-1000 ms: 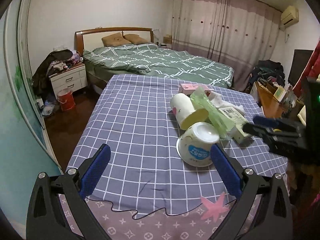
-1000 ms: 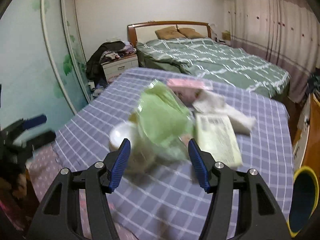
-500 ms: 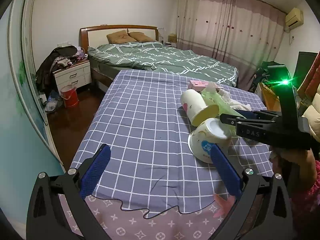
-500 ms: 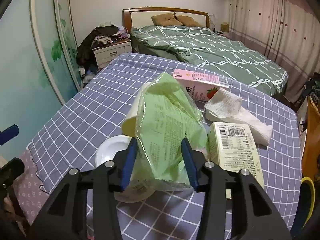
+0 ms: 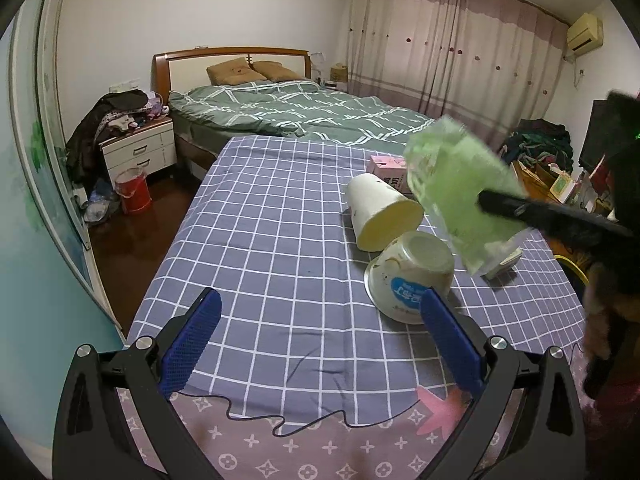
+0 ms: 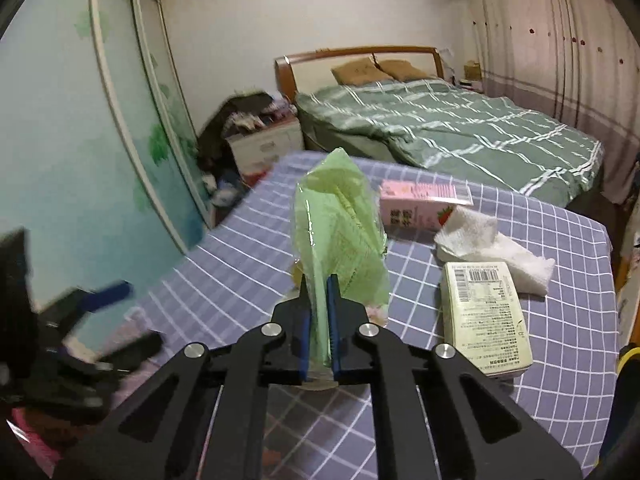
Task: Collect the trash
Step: 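Carry the green bag to the yellow bin and release it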
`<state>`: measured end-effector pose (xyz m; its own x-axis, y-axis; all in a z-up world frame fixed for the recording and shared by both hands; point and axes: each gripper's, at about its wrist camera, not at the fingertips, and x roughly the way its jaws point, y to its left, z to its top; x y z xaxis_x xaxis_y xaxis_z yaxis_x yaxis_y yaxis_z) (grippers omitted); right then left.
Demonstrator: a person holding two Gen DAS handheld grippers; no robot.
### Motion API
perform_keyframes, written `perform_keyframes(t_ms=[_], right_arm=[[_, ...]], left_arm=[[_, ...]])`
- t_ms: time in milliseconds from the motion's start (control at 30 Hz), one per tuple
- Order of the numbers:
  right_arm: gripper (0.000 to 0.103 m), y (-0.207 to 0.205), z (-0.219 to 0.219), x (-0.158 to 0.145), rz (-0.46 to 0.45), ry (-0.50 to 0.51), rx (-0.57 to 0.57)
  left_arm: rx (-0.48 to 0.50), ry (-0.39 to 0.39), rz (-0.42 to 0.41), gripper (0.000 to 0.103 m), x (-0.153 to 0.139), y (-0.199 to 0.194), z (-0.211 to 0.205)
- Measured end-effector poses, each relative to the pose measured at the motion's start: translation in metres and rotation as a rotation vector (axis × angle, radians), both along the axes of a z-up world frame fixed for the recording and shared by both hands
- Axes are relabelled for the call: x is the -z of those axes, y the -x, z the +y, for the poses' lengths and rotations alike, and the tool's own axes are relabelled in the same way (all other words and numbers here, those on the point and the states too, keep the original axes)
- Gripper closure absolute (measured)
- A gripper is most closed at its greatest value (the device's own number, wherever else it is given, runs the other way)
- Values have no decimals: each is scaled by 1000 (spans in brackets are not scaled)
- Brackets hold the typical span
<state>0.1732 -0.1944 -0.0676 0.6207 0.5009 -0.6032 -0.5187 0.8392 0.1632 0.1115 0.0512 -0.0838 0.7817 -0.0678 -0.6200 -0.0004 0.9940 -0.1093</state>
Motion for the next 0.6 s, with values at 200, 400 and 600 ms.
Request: perform_keyframes(t_ms=[200,400,600], right_arm=[[96,23,-36,-26,-45,-70,29],[96,30,-104,-32,-73,-81,195],[95,36,-199,-16,-62,-62,459]], left_arm=[[22,-4,11,5,4,-3,-7],[47,-2,16,5,5,-3,-16],[75,-7,30,5,7,-7,-28]])
